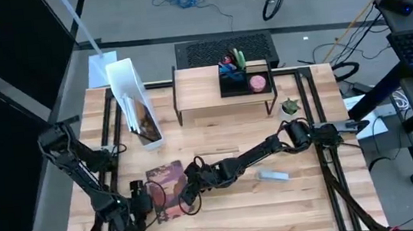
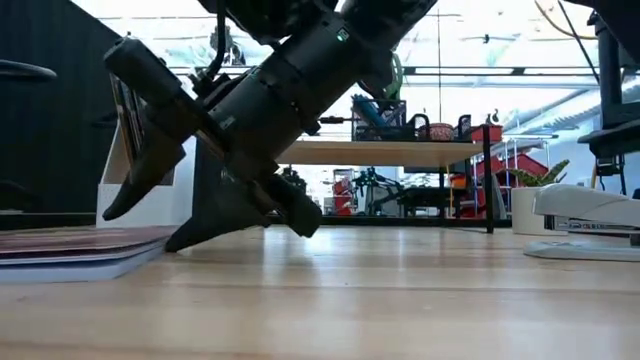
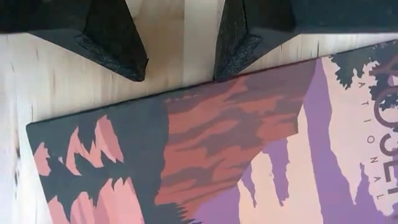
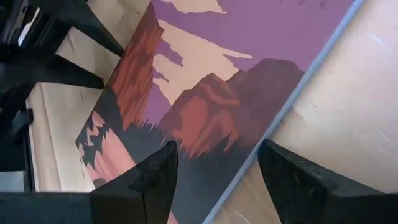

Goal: Stock shelves
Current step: Put the purple brown book into the white book organizer

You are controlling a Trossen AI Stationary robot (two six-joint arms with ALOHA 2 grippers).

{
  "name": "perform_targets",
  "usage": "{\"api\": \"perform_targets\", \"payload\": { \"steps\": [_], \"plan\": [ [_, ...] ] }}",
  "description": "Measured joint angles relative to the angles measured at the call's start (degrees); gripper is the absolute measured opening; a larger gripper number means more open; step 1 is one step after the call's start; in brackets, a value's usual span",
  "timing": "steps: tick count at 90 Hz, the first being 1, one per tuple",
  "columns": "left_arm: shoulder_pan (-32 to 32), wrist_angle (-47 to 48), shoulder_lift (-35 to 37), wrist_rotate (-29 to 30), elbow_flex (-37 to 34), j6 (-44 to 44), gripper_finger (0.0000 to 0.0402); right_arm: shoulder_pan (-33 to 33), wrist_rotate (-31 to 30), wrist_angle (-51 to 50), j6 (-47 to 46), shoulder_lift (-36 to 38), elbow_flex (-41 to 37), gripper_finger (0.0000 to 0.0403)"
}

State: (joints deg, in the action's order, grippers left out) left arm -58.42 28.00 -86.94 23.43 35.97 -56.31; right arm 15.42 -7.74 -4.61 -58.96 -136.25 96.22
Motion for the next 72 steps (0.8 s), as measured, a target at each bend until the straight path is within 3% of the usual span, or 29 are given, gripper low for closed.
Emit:
{"api": "perform_targets", "payload": {
  "steps": [12,45,56,72],
  "plan": [
    [1.1,-0.3,0.0,-0.3,0.0,1.4,0.0180,-0.1,2.4,3.4,1.8,-0.2,-0.1,0.0205],
    [1.3,-0.7,-0.1,0.6,0.0,1.2,0.0180,0.1,0.9,6.8,7.9,-0.5,-0.2,0.0193],
    [1.3,-0.6,-0.1,0.6,0.0,1.2,0.0180,0.2,0.9,7.2,10.0,-0.6,-0.2,0.0153],
    [1.5,-0.2,-0.1,-0.5,0.3,0.5,0.0180,0.3,0.8,7.5,11.4,-0.6,-0.1,0.0055]
  ]
}}
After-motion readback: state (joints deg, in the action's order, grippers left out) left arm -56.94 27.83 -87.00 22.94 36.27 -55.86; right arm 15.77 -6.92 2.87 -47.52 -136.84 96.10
